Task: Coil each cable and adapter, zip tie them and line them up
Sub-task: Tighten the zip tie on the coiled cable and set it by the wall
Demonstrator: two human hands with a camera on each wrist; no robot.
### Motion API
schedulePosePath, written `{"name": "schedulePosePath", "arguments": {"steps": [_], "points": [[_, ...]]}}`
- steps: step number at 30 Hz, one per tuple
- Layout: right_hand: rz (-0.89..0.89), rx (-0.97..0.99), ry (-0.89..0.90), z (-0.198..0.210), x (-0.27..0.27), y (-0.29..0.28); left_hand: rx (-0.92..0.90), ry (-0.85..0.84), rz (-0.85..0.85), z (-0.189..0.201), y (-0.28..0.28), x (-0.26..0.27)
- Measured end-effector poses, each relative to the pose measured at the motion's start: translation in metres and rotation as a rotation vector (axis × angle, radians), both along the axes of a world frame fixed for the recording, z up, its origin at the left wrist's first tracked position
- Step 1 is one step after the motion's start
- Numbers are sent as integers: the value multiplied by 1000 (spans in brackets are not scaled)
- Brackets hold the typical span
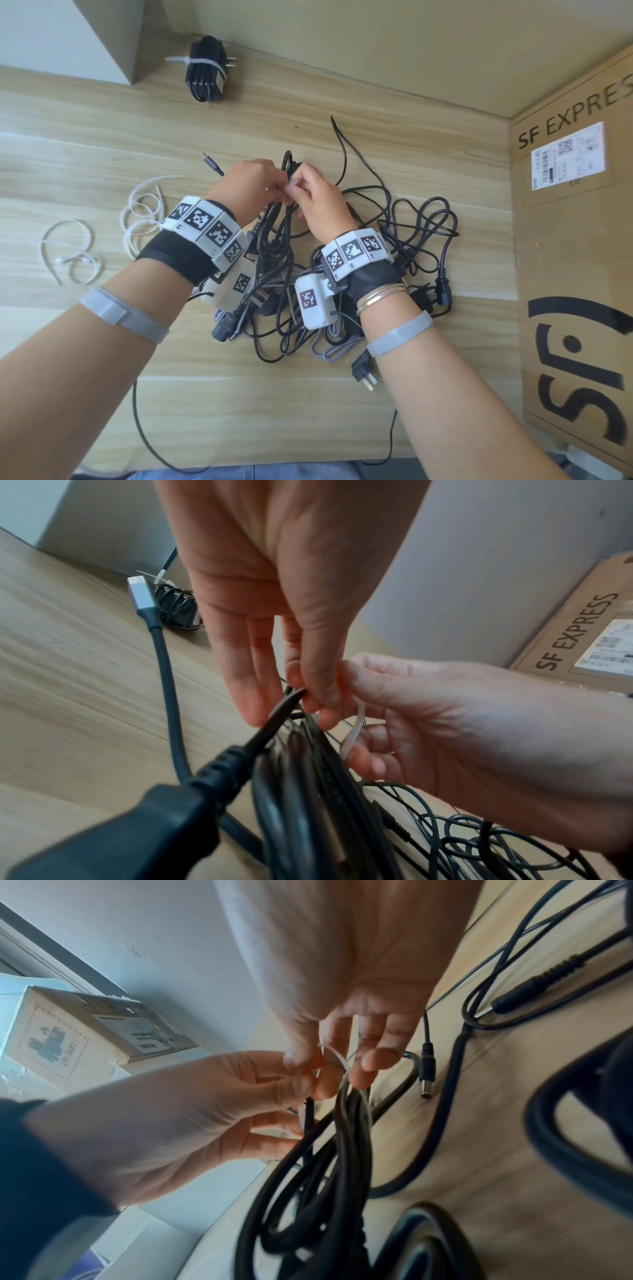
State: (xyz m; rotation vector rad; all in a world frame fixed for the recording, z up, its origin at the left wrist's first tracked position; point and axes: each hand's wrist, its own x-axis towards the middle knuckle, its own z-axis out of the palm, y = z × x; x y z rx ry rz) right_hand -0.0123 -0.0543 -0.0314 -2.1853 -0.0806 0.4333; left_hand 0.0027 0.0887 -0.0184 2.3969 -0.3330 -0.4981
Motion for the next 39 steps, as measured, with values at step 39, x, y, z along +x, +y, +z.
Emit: {"name": "schedulePosePath", "arguments": {"steps": [39], "points": [[142, -461, 120, 34, 16, -32, -3, 19, 70, -17, -4, -6]]}}
